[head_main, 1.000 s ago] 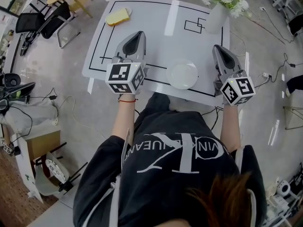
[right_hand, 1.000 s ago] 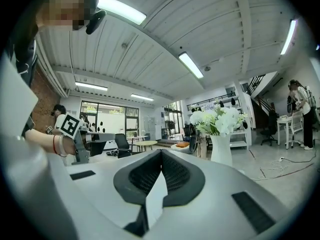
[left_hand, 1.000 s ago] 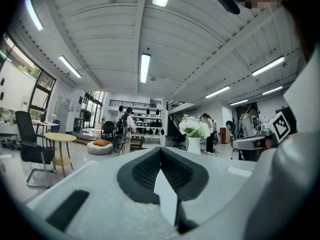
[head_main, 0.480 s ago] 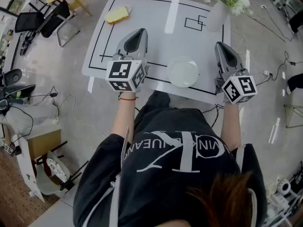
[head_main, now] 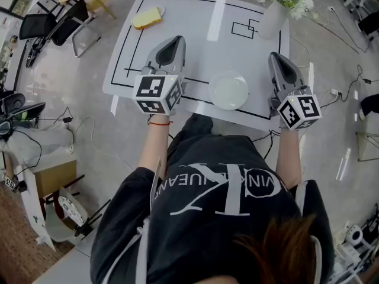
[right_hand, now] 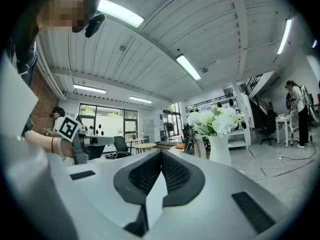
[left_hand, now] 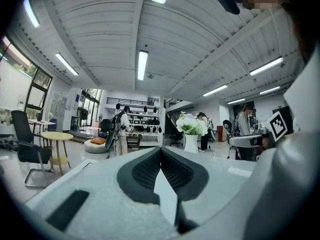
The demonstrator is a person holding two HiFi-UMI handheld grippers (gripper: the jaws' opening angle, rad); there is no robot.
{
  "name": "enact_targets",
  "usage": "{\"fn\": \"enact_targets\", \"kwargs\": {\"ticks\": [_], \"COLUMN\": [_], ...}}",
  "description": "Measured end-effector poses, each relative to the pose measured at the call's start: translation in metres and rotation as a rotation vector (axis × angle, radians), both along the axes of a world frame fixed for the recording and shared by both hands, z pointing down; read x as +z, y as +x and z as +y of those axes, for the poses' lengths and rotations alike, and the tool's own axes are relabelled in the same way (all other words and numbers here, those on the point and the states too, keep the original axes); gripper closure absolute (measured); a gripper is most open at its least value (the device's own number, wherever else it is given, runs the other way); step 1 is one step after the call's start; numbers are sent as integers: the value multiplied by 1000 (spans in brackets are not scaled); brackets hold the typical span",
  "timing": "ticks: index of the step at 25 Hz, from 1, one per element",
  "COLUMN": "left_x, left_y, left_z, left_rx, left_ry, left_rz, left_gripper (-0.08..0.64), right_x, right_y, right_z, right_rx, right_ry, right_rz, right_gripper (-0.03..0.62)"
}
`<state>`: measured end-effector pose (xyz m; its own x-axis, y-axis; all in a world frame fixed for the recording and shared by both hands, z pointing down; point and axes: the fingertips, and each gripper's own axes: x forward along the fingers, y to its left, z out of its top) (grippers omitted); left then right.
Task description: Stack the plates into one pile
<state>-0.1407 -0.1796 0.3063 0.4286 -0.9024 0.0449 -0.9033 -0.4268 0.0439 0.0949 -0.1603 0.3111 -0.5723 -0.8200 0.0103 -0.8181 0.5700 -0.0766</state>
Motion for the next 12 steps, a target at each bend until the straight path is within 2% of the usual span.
{"fn": "enact_targets", "kwargs": {"ticks": [12], "left_x": [4], "left_y": [-4], "left_z": [2], "left_rx": [-6], "left_ry": [-26], "left_rz": [-17], "left_gripper": [549], "right_x": [3], "right_y": [-3], "right_z": [-2], "right_rx": [-21], "right_ry": [-2], "right_rz": [-22], "right_gripper": [592]}}
